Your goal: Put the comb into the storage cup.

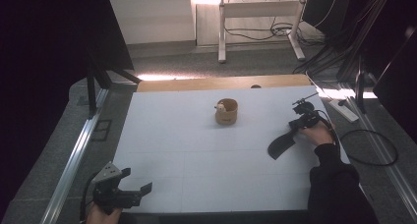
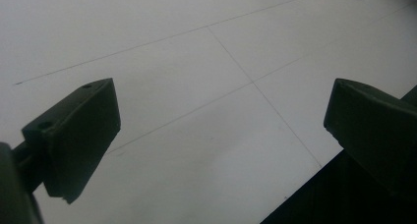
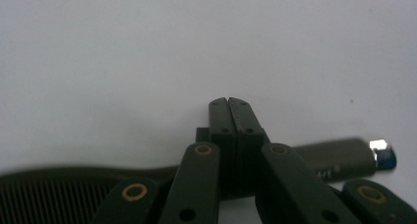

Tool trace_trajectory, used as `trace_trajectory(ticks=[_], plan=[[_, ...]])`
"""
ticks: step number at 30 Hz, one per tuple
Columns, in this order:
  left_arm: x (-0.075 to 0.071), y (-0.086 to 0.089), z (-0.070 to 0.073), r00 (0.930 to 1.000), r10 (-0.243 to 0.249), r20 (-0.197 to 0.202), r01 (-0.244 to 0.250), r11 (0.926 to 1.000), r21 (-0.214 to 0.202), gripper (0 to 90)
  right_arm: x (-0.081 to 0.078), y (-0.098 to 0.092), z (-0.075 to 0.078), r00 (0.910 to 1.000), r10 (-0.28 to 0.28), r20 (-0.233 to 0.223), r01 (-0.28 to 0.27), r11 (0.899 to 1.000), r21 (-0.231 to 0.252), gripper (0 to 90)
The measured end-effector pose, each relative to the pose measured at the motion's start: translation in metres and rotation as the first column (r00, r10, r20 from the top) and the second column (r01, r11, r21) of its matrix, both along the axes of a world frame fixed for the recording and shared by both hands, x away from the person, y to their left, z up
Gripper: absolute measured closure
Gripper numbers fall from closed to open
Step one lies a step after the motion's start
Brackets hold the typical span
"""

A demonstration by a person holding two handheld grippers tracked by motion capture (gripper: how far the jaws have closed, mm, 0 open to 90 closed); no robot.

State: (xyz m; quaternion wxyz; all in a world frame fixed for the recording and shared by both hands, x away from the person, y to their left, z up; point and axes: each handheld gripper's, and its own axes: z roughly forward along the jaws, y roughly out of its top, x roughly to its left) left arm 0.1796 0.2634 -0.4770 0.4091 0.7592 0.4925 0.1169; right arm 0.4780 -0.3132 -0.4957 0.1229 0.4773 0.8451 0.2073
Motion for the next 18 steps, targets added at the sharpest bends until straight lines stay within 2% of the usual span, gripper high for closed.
trace_trajectory(ticks=[18], plan=[[0.001, 0.0, 0.0, 1.0, 0.001, -0.001, -0.001, 1.0, -0.001, 1.4, -0.035, -0.033, 0.003, 0.9991, -0.026, -0.034, 0.026, 1.0, 0.005, 88.3]])
